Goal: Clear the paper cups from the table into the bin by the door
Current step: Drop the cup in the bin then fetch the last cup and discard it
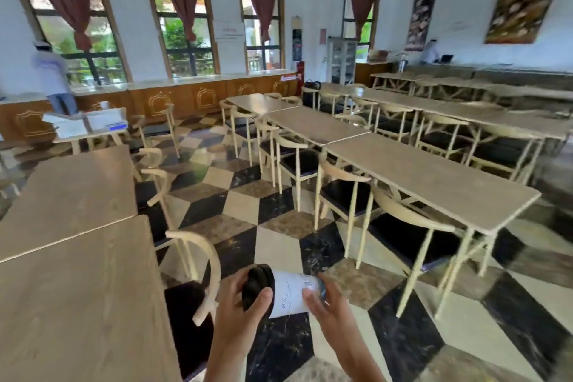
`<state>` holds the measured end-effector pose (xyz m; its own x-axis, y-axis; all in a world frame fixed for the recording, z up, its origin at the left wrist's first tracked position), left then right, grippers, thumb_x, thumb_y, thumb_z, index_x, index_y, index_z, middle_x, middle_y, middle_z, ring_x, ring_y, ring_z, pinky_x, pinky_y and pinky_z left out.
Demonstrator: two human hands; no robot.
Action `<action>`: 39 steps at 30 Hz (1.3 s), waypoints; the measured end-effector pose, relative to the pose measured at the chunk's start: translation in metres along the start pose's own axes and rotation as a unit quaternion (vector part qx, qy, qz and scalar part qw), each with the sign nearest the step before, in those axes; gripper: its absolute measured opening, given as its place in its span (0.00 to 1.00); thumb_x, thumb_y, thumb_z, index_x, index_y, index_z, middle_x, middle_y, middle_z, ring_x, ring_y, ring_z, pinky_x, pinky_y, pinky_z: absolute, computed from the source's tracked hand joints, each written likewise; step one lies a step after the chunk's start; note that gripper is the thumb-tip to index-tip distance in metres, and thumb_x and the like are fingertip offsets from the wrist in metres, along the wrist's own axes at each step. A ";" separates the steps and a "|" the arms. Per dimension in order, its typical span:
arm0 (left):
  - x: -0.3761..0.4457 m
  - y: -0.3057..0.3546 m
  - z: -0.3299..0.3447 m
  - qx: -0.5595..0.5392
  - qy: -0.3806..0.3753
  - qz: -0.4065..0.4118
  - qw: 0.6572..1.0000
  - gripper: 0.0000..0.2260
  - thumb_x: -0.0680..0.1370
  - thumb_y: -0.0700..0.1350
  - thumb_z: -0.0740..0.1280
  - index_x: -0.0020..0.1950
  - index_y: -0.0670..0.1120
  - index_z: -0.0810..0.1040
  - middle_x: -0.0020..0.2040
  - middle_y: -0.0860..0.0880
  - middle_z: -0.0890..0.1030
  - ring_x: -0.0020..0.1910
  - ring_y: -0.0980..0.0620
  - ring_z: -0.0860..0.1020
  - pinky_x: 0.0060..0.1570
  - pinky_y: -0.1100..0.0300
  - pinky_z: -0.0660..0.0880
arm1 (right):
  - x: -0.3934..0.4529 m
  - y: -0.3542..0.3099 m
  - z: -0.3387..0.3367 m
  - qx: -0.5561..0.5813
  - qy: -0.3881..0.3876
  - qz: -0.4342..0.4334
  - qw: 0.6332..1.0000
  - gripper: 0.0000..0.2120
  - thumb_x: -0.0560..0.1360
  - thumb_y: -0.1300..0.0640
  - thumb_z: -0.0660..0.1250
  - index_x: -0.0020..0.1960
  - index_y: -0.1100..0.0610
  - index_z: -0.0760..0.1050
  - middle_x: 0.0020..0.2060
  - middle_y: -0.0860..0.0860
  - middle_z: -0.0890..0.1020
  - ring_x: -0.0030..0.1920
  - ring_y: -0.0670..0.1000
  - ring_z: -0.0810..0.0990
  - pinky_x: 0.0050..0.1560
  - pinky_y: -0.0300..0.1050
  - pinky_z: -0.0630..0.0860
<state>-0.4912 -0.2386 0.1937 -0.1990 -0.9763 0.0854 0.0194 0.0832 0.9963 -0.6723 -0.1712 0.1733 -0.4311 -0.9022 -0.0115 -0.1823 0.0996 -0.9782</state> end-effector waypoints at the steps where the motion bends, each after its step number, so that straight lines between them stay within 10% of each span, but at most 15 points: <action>1: -0.005 0.002 0.024 -0.005 -0.034 -0.003 0.999 0.19 0.62 0.56 0.75 0.51 0.64 0.79 0.55 0.52 0.82 0.55 0.55 0.81 0.54 0.55 0.77 | -0.008 0.005 -0.025 0.007 0.025 0.004 1.000 0.27 0.76 0.46 0.68 0.71 0.55 0.68 0.60 0.50 0.81 0.60 0.48 0.80 0.63 0.48 0.77; 6: -0.038 0.008 0.146 -0.029 -0.168 -0.026 0.985 0.28 0.59 0.59 0.76 0.56 0.55 0.77 0.58 0.51 0.82 0.55 0.59 0.81 0.50 0.62 0.77 | -0.056 0.025 -0.151 0.021 0.140 0.025 0.990 0.28 0.76 0.49 0.70 0.73 0.56 0.67 0.60 0.50 0.81 0.59 0.45 0.80 0.60 0.39 0.77; 10: -0.078 0.019 0.250 -0.035 -0.245 -0.032 0.968 0.28 0.58 0.57 0.77 0.56 0.53 0.78 0.55 0.55 0.83 0.53 0.61 0.82 0.53 0.57 0.77 | -0.097 0.043 -0.254 0.025 0.211 0.038 0.976 0.27 0.77 0.51 0.69 0.72 0.57 0.66 0.61 0.53 0.80 0.61 0.50 0.80 0.67 0.54 0.74; 15: -0.136 0.024 0.388 -0.033 -0.318 -0.002 0.948 0.15 0.73 0.35 0.74 0.53 0.52 0.77 0.51 0.54 0.82 0.46 0.67 0.82 0.42 0.73 0.75 | -0.150 0.073 -0.389 -0.010 0.281 0.050 0.958 0.28 0.76 0.47 0.68 0.72 0.54 0.65 0.58 0.46 0.80 0.57 0.44 0.81 0.62 0.44 0.77; 20: -0.211 0.023 0.522 -0.041 -0.402 0.008 0.915 0.17 0.70 0.45 0.75 0.57 0.53 0.77 0.55 0.54 0.82 0.50 0.63 0.82 0.47 0.69 0.75 | -0.218 0.117 -0.517 0.016 0.371 0.070 0.926 0.34 0.73 0.44 0.71 0.74 0.55 0.64 0.65 0.56 0.77 0.63 0.55 0.79 0.65 0.56 0.76; 25: -0.275 0.011 0.637 -0.023 -0.504 -0.031 0.863 0.30 0.66 0.55 0.76 0.66 0.52 0.75 0.60 0.52 0.80 0.59 0.53 0.79 0.58 0.49 0.79 | -0.287 0.150 -0.606 0.064 0.447 0.081 0.889 0.37 0.70 0.41 0.71 0.73 0.53 0.63 0.66 0.56 0.76 0.61 0.52 0.80 0.47 0.35 0.80; 32: -0.362 -0.011 0.787 -0.009 -0.611 -0.016 0.792 0.21 0.70 0.49 0.78 0.60 0.55 0.76 0.54 0.61 0.80 0.49 0.75 0.77 0.42 0.77 0.73 | -0.373 0.190 -0.710 0.079 0.569 0.109 0.811 0.38 0.69 0.42 0.74 0.73 0.55 0.64 0.63 0.57 0.79 0.60 0.52 0.81 0.54 0.38 0.79; 39: -0.456 -0.011 0.926 -0.024 -0.709 -0.003 0.705 0.29 0.58 0.60 0.76 0.57 0.52 0.79 0.50 0.51 0.85 0.48 0.61 0.83 0.45 0.71 0.75 | -0.447 0.227 -0.813 0.034 0.679 0.163 0.715 0.35 0.70 0.45 0.74 0.72 0.57 0.68 0.62 0.55 0.80 0.62 0.53 0.80 0.65 0.57 0.75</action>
<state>-1.3079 0.3909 0.1461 -0.9779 0.2065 0.0318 0.0407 0.0389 0.9984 -1.2397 0.5963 0.1249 -0.9101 0.4076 -0.0749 0.1471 0.1489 -0.9778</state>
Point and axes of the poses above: each hand's wrist, its own x-axis towards the middle knuckle, its own z-axis out of the palm, y = z × x, the point moved 3 cm from there along x, towards the middle knuckle
